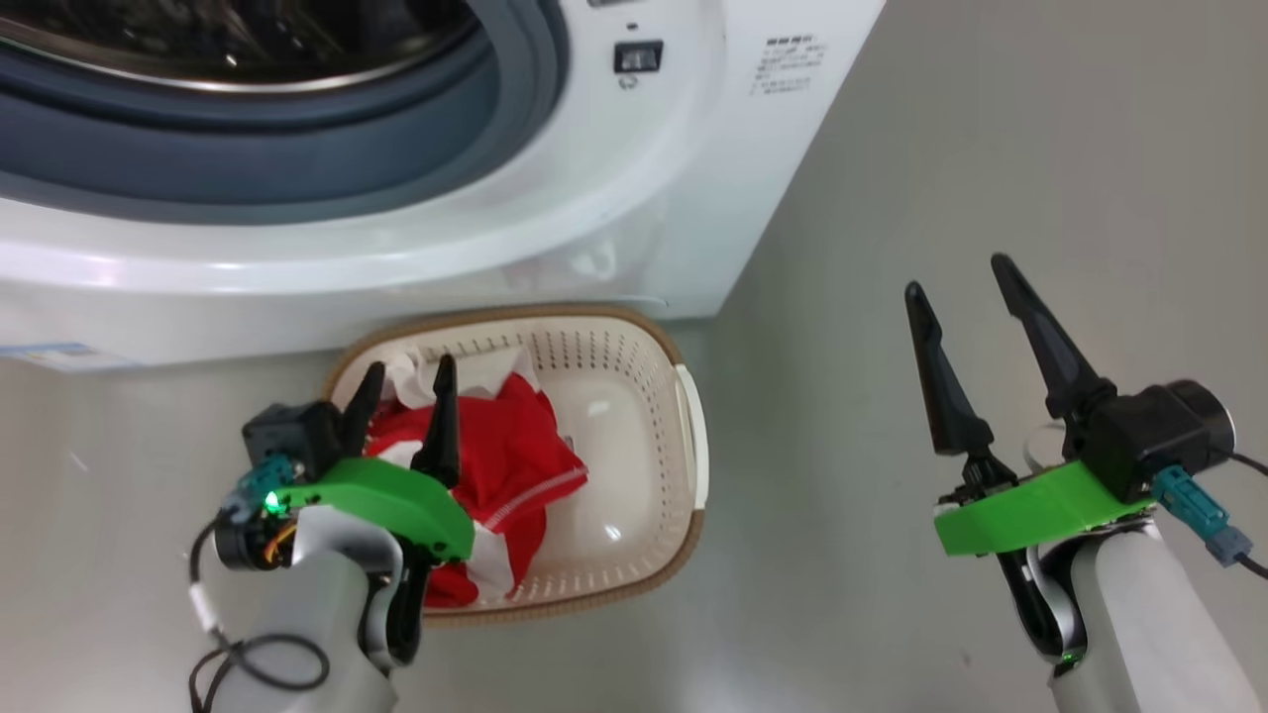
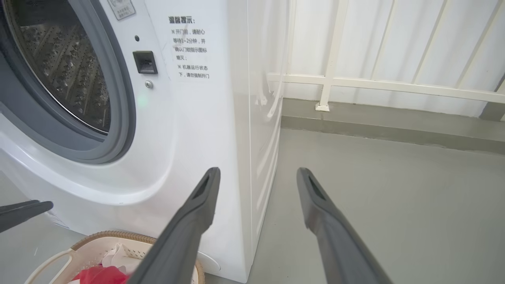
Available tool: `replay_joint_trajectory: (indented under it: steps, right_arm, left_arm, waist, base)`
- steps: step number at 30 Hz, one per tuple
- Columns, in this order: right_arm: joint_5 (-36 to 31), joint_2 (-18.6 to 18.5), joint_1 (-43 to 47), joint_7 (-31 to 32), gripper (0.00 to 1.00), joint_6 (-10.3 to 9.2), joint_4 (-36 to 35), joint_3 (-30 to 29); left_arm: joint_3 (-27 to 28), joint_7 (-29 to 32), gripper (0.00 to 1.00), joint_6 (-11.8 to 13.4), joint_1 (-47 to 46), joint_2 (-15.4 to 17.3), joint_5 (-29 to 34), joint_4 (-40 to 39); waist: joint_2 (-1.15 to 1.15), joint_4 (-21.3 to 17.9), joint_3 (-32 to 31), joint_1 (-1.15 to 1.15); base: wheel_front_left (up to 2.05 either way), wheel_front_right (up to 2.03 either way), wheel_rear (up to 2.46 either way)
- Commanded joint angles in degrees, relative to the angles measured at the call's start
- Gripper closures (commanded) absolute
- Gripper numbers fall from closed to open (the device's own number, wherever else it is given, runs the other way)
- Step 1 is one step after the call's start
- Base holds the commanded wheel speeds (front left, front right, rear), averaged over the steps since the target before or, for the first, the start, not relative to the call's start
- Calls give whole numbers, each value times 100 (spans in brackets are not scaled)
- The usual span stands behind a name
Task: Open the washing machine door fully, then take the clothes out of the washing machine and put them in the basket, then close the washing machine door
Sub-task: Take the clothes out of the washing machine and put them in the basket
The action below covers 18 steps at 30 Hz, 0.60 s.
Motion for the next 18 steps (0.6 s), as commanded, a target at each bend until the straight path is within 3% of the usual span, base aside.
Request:
replay_joint_trajectory:
  steps: [1, 7, 18]
  right_arm:
    - [-96, -7, 119, -36, 0, 25, -95, 96]
    - [-126, -7, 236, -36, 0, 25, -25, 30]
    - [-203, -7, 504, -36, 0, 25, 46, -164]
  left_arm:
    - [231, -68, 0, 51, 232, 108, 108, -312]
    - [497, -68, 0, 56, 805, 102, 546, -1367]
    - [992, -69, 0, 13, 1616, 95, 802, -2562]
  waist:
    - [0, 159, -313, 0]
    - [0, 184, -710, 0]
    - [0, 202, -1385, 0]
  base:
    - [0, 0, 0]
    - [0, 0, 0]
    - [0, 0, 0]
